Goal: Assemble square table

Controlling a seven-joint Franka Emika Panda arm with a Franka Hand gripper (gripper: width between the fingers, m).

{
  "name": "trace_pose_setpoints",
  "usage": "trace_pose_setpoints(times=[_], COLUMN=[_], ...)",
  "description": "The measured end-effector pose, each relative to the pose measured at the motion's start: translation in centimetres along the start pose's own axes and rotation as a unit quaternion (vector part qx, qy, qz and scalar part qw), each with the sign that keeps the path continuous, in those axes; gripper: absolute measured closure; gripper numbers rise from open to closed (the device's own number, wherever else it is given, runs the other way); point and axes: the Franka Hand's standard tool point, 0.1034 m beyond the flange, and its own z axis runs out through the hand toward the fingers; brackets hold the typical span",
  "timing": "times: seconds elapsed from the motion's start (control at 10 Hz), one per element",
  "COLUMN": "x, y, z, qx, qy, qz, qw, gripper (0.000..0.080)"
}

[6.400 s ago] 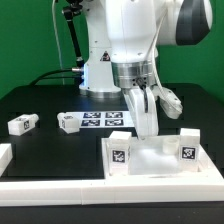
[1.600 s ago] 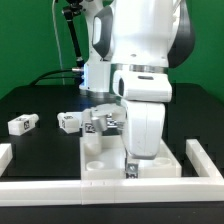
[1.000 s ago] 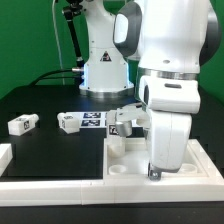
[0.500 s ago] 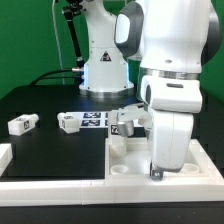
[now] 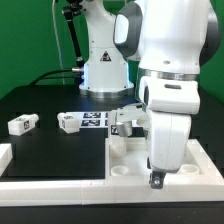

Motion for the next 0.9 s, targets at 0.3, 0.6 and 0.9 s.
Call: trace_pose_setpoints(times=[0.3, 0.6, 0.9], x=[-0.1, -0.5, -4.6], y=[0.0, 0.1, -1.3], z=[0.1, -0.2, -7.4], qx=[0.0, 0.002, 0.03], qy=[0.0, -0.002, -0.018], qz=[0.001, 0.004, 0.042], qw=[1.0, 1.0, 0.999], gripper=[0.0151, 0.015, 0.015])
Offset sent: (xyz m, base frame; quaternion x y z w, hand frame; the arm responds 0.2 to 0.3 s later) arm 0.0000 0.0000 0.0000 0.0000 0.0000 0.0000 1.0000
